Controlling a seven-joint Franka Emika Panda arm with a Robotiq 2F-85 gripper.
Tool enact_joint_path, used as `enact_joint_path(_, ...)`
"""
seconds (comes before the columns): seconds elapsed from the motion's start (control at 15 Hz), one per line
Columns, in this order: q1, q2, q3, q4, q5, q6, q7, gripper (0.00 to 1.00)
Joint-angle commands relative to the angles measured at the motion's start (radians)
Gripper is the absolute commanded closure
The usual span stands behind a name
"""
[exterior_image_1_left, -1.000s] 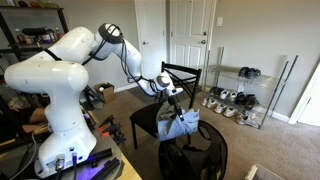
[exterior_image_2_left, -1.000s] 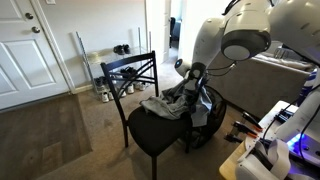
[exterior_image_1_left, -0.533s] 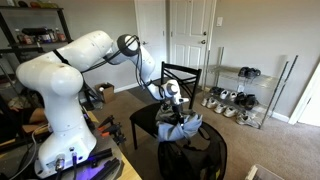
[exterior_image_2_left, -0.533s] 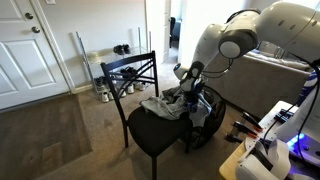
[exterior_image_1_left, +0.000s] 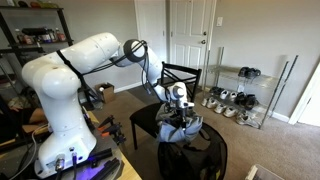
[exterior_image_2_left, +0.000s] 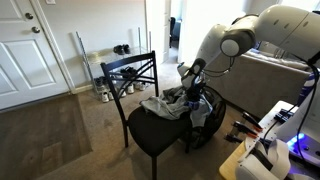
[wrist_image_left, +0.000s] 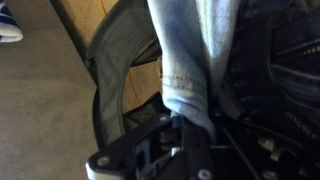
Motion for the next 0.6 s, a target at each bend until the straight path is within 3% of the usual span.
enact_joint_path(0.0,-0.09,-0.041,0.054,-0.061,0.012,0.163,-0.056,0.98)
enact_joint_path(0.27,-0.114,-0.07,0.011,-0.117,-0.001,0.306,-0.081,0.98)
enact_joint_path(0.53,-0.156,-0.104,0.006,-0.178,0.019,0.348,-0.129,0.98)
